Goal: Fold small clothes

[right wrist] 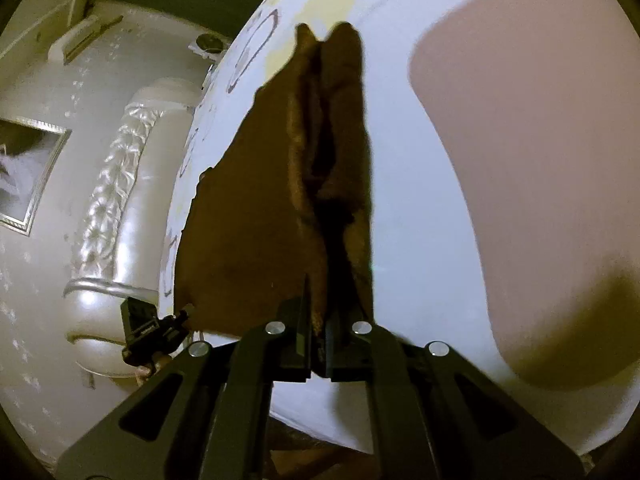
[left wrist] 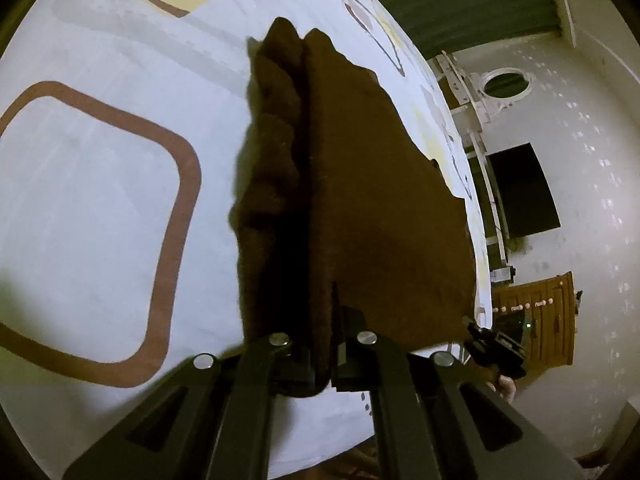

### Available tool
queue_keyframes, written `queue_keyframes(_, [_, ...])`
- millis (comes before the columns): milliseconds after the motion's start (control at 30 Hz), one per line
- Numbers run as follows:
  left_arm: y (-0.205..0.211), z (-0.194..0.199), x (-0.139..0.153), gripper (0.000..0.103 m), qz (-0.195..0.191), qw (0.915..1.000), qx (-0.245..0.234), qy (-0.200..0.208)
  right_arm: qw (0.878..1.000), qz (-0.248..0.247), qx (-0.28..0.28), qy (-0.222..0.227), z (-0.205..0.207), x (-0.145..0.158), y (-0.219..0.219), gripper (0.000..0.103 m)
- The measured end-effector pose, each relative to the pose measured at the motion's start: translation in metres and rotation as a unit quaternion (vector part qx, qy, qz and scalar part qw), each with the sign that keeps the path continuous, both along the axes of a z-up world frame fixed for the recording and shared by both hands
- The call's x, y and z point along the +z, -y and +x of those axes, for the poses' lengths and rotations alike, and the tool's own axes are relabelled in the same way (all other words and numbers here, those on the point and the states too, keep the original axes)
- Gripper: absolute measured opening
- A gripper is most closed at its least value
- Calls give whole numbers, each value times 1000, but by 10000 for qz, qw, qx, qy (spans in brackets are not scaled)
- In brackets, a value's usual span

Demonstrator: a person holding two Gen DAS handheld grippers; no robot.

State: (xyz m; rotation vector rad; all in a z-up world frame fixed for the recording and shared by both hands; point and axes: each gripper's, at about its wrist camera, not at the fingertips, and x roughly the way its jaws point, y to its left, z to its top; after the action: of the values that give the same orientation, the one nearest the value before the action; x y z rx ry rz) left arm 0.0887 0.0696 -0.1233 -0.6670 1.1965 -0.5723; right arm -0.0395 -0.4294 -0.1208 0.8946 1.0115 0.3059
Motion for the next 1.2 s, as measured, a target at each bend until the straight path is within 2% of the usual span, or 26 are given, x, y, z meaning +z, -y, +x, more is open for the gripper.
queue_keyframes(300, [1,5,-3,4,-38,10000,-75,38,10000,9,-19,95,0,4,4,3])
queue_keyframes(400, [0,8,-7,4,-95,9999,-107,0,9999,94,-73,-10,0,-7,6,3])
queue_keyframes(500, [-2,8,-6,4,-134,9998,-153,44,10000,64,-41,33,0,-5,5,4])
queue_keyframes(600, [-6,5,-6,6,-312,9993,-195,86,9999,102,-22,-22,0,-4,6,4])
queue_keyframes(633, [-8,4,-6,8,-402,9990,-174,85,9999,143,-44,-42,0,-4,8,4])
queue_keyframes(767, [-26,-5,-5,28,-810,9967,68,75,9996,247,-83,-130,-4,-3,14,5])
queue_keyframes(867, [-40,-13,0,39,-960,9950,275,94,9996,177,-158,-143,-7,4,21,8])
queue_keyframes(1033, [-58,-24,16,54,-1000,9929,587,273,9991,-238,-321,160,-3,47,24,17])
queue_keyframes(1100, [-58,-24,19,58,-974,9927,628,332,9985,-381,-222,328,7,68,13,20])
queue_keyframes(1200, [-52,-17,18,62,-828,9928,755,434,9982,-295,116,516,29,91,-18,27])
